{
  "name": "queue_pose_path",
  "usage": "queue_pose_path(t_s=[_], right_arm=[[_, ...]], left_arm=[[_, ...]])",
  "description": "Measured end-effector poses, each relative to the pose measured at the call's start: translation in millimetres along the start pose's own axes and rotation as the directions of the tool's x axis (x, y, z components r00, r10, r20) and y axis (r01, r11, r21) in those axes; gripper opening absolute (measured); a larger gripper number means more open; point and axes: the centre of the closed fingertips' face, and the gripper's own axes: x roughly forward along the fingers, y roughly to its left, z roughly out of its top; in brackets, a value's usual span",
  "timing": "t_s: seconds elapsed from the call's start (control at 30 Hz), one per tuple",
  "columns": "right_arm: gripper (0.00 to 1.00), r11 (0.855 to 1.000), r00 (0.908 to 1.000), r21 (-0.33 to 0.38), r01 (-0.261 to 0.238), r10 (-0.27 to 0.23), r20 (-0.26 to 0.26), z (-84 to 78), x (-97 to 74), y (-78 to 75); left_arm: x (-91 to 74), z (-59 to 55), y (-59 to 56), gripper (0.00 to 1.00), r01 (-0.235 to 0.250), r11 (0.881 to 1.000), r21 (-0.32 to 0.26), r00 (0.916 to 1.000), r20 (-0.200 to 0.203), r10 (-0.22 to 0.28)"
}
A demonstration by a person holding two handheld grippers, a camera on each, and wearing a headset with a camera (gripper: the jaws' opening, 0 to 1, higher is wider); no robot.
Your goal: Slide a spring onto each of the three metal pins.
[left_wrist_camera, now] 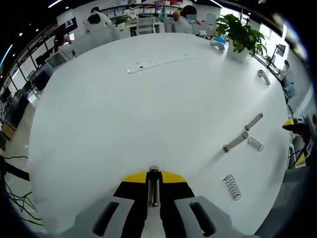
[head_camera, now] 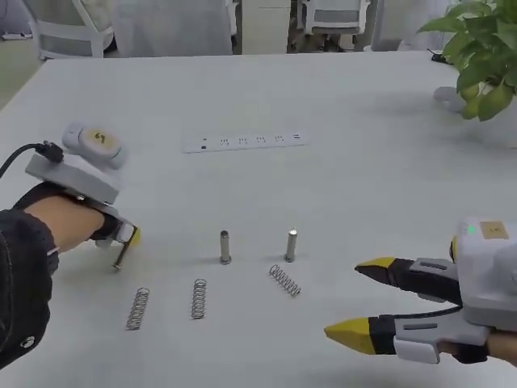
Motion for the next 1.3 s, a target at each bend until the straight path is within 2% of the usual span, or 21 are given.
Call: queue_pose_path(t_s=[0.57,0.9,1.07,1.3], right_arm=[[0.62,1.0,1.0,-0.014,-0.005,0.005,-0.004,4.4,1.0,2.2],[0.62,1.0,1.0,-0.021,-0.008,0.008,-0.005,6.8,0.7,4.2],[0.62,1.0,0.9999,-0.025,-0.009,0.009,-0.005,7.6,0.4,5.0],[0.62,1.0,1.0,-0.029,-0.009,0.009,-0.005,8.6,-0.4,5.2]], left_arm=[[-9.7,1.9,2.4,0.0,0.005,0.999,-0.036,0.9984,0.057,-0.003],[-17.7,-2.3,-0.8,0.0,0.011,0.998,-0.065,0.9949,0.101,-0.004],[-22.8,-4.3,-3.9,0.0,0.008,0.997,-0.079,0.9915,0.13,0.002],[-27.7,-6.2,-3.1,0.0,0.008,0.994,-0.109,0.9824,0.186,0.012]])
